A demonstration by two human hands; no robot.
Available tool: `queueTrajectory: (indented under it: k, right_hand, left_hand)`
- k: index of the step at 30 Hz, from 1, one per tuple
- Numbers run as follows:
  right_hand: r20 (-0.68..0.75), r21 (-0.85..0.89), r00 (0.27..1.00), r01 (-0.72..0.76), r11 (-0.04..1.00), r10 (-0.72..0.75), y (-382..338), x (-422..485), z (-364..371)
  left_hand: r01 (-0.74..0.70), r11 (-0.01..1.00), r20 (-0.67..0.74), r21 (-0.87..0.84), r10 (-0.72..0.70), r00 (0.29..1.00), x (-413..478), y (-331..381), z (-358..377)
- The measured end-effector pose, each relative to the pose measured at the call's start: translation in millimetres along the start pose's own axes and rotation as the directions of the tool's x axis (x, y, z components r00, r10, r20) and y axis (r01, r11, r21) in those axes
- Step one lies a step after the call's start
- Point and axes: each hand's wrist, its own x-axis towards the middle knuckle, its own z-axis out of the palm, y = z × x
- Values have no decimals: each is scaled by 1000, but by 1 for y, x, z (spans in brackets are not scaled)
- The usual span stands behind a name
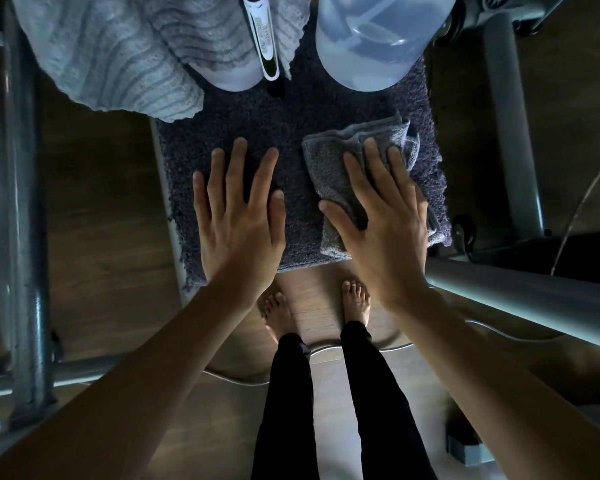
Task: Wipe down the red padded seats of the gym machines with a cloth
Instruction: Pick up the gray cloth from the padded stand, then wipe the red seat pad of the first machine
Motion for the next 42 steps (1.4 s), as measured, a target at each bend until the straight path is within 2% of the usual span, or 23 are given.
queueTrajectory:
  k: [7, 15, 19, 22, 25, 29, 34, 37, 42]
  right_hand:
    - [3, 64, 993, 114, 991, -114, 2, 2, 1]
    - [-106, 168, 979, 191, 967, -175, 2, 2, 8]
    - [-105, 213, 984, 164, 963, -144, 0, 8, 2]
    - [-61, 246, 993, 116, 962, -104, -6, 12, -12]
    - [-18, 303, 999, 50, 952, -46, -19, 17, -44]
    - [-40, 333, 998, -32, 942, 48, -49, 10, -119]
    - [-98, 384, 974, -154, 910, 206, -89, -10, -219]
    - [-171, 407, 941, -203, 890, 293, -105, -28, -262]
    - [-335, 387, 842, -287, 876, 423, -114, -80, -304]
  left_hand:
    - [2, 1000, -7, -3, -2, 1000, 0, -1, 0]
    - [0, 1000, 10, -5, 0, 1000, 0, 0, -1]
    - [9, 998, 47, -57, -6, 999, 3, 2, -7]
    - [59, 988, 145, -146, -38, 989, 8, 5, -25]
    - [116, 965, 173, -236, -76, 982, 16, 13, -63]
    - [124, 944, 193, -305, -66, 979, 19, 36, -142]
    - [-25, 942, 200, -336, 98, 975, 18, 68, -240]
    - [-181, 927, 152, -329, 241, 959, 17, 85, -286]
    - [-421, 826, 93, -375, 485, 869, 6, 112, -328]
